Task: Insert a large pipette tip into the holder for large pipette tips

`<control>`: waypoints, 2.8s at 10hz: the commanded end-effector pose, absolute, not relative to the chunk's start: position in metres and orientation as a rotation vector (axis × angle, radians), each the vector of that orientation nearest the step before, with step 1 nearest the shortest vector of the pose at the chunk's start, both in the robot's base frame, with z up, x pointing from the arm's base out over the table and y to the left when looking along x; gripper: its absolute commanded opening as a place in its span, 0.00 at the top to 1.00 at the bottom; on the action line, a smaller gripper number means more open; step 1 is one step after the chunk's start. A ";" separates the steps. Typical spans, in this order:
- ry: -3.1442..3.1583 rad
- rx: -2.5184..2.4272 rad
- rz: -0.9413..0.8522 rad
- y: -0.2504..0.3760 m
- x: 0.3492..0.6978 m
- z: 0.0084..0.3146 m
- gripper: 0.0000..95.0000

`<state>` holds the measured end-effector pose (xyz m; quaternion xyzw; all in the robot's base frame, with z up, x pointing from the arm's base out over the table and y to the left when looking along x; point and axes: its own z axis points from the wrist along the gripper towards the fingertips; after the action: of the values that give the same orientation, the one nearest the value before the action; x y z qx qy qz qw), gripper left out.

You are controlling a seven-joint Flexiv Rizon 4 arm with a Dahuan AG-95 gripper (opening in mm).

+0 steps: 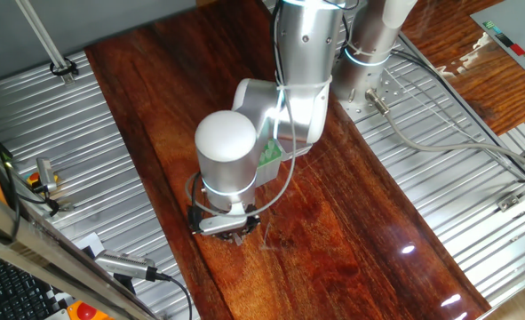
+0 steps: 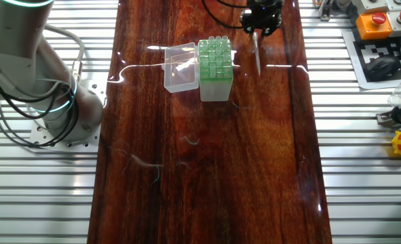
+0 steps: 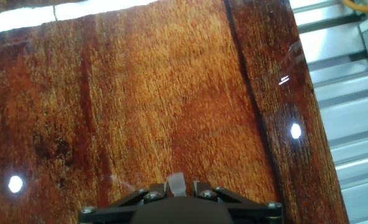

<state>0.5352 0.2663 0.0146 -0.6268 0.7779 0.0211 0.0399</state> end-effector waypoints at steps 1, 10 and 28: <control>2.379 -1.919 0.064 0.266 0.535 0.015 0.80; 2.366 -1.891 0.038 0.267 0.538 0.013 1.00; 2.545 -1.609 0.173 0.218 0.536 0.162 1.00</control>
<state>0.5324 0.2166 0.1663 -0.5336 0.8414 0.0605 0.0605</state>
